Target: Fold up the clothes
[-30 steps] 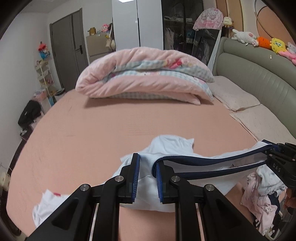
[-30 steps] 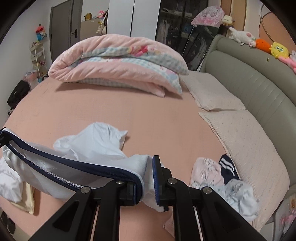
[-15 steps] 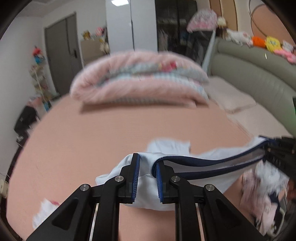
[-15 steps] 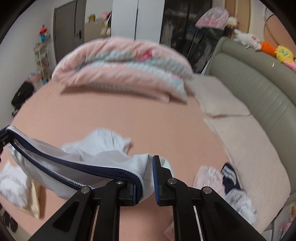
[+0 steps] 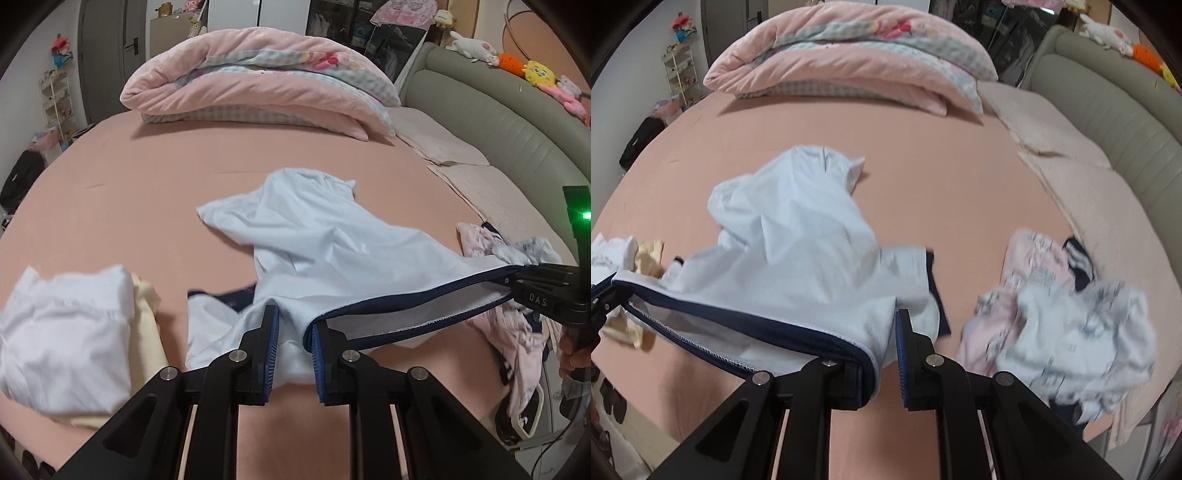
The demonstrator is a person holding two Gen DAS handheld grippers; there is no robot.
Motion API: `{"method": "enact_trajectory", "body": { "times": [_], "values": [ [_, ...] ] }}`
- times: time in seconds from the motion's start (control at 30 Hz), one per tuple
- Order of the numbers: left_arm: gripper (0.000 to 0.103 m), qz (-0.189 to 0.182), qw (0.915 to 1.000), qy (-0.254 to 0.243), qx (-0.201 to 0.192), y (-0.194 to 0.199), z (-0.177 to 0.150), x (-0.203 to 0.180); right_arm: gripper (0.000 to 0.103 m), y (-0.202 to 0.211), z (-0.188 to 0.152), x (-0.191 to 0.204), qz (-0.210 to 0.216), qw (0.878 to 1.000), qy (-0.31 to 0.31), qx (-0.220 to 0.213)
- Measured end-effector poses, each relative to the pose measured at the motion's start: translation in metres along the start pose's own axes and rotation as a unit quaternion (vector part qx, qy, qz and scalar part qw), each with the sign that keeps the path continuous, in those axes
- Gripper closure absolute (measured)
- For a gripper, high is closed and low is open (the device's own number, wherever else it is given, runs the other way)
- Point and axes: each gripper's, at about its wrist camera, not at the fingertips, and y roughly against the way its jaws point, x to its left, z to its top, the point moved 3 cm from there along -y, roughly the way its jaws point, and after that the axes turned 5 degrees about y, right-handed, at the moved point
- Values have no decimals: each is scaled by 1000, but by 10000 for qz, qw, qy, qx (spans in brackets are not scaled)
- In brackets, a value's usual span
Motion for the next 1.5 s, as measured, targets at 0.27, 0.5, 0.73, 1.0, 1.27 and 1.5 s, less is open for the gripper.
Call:
{"method": "enact_trajectory", "body": {
  "times": [0.27,0.5,0.73,1.0,1.27,1.5],
  "values": [
    [88,-67,9996,125,246,0,-57,1,92,-12,-54,8,222,9996,39,193],
    [88,-150,9990,316,279,0,-89,1,92,-20,-74,14,233,9993,101,258],
    [88,-311,9975,560,296,-3,-111,7,92,-27,-88,15,336,9988,141,340],
    [88,-350,9978,473,293,-8,-125,14,92,-38,-102,16,508,9978,89,416],
    [88,-329,9968,732,53,-8,-143,21,84,-48,-120,16,430,9983,85,378],
    [88,-364,9944,982,-123,-4,-158,24,83,-45,-130,11,410,9989,-79,193]
  ]
}}
